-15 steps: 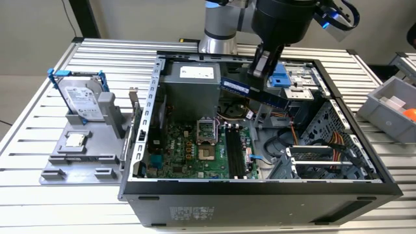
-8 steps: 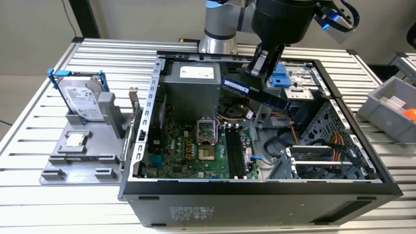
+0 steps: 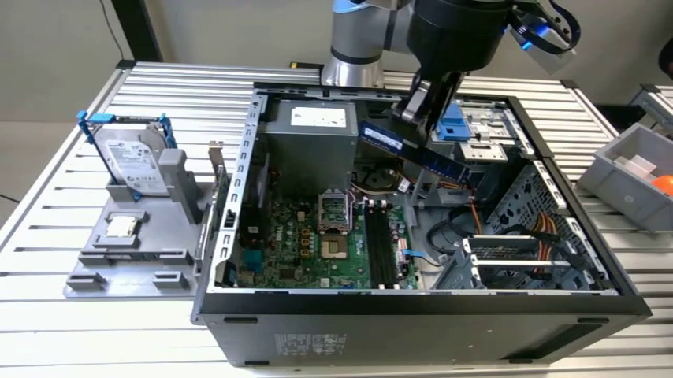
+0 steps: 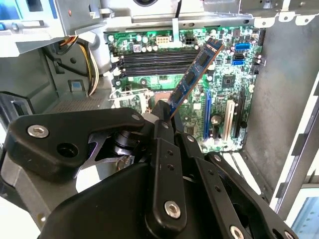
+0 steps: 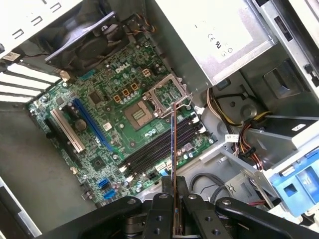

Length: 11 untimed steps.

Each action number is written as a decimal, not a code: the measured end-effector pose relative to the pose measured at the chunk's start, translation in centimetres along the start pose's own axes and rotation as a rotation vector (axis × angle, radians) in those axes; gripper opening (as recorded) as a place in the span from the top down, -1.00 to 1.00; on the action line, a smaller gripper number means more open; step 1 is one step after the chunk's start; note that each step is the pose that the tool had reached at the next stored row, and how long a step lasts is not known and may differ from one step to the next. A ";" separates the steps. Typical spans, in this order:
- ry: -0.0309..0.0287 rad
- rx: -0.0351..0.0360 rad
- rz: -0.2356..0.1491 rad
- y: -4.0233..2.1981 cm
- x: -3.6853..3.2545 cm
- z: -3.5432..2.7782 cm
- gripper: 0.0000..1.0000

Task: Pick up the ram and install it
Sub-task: 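Insert the ram into the slot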

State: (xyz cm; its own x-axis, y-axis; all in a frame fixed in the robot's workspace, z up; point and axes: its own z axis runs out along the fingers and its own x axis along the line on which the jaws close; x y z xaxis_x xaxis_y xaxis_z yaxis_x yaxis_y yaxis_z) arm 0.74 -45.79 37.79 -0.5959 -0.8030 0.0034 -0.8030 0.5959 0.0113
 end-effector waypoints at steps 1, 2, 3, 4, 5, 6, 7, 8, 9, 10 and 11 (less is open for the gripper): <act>0.0000 0.0000 0.006 0.00 0.00 0.00 1.00; -0.0001 -0.0001 0.011 0.00 0.00 0.00 1.00; -0.0002 -0.0001 0.016 0.00 0.00 0.00 1.00; -0.0003 -0.0001 0.021 0.00 0.00 0.01 1.00; -0.0004 -0.0001 0.026 0.00 0.00 0.01 1.00; -0.0004 -0.0001 0.029 0.00 0.00 0.01 1.00; -0.0004 -0.0001 0.033 0.00 0.00 0.01 1.00; -0.0004 -0.0001 0.036 0.00 0.00 0.00 1.00; -0.0003 -0.0001 0.038 0.00 0.00 0.00 1.00; -0.0004 -0.0001 0.039 0.00 0.00 0.00 1.00; -0.0004 -0.0002 0.039 0.00 0.00 0.00 1.00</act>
State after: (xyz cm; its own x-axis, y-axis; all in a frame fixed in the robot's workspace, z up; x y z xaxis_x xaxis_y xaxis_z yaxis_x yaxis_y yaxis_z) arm 0.74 -45.79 37.79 -0.6270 -0.7790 0.0034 -0.7790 0.6270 0.0114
